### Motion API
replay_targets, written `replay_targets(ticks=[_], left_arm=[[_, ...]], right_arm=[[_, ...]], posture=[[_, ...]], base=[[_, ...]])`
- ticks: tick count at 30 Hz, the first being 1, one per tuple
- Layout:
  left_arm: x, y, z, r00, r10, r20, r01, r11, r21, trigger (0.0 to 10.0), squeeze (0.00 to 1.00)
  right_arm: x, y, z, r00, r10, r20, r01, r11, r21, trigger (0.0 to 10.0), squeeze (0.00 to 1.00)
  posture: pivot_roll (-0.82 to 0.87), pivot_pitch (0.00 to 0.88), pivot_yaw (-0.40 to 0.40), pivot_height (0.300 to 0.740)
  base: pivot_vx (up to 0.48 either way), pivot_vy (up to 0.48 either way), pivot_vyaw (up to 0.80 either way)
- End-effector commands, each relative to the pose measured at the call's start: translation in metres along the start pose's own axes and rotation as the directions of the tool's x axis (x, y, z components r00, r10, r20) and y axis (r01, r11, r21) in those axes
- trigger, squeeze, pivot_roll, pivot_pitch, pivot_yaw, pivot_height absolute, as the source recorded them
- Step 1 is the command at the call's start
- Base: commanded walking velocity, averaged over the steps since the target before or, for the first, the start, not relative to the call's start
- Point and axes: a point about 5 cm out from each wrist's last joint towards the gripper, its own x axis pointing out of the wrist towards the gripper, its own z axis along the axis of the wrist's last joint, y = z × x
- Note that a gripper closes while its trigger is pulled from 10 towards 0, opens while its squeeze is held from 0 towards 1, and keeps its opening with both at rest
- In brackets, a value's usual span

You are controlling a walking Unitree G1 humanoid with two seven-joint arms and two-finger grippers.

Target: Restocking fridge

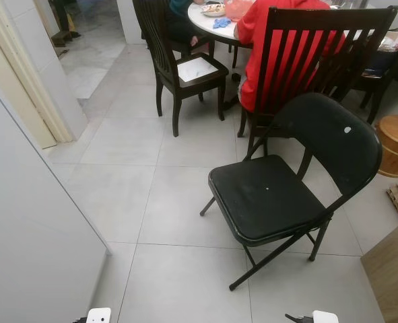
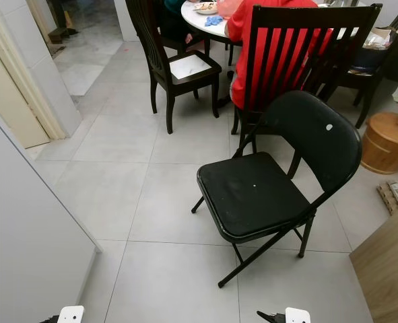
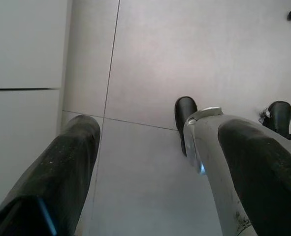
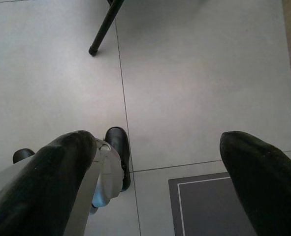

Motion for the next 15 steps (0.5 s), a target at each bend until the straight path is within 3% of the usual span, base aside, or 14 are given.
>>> replay_targets(ticks=[1,15], left_arm=[[0.0095,-0.0345,0.0491,0.996,-0.074,-0.045,0.079,0.990,0.113,10.0,0.00],[0.0095,-0.0345,0.0491,0.996,-0.074,-0.045,0.079,0.990,0.113,10.0,0.00]], right_arm=[[0.0094,0.0385,0.0229,0.992,0.081,-0.095,-0.070,0.991,0.115,10.0,0.00],[0.0094,0.0385,0.0229,0.992,0.081,-0.095,-0.070,0.991,0.115,10.0,0.00]], posture=[[-0.12,0.000,0.079,0.740],[-0.12,0.000,0.079,0.740]], base=[[0.000,0.000,0.00],[0.000,0.000,0.00]])
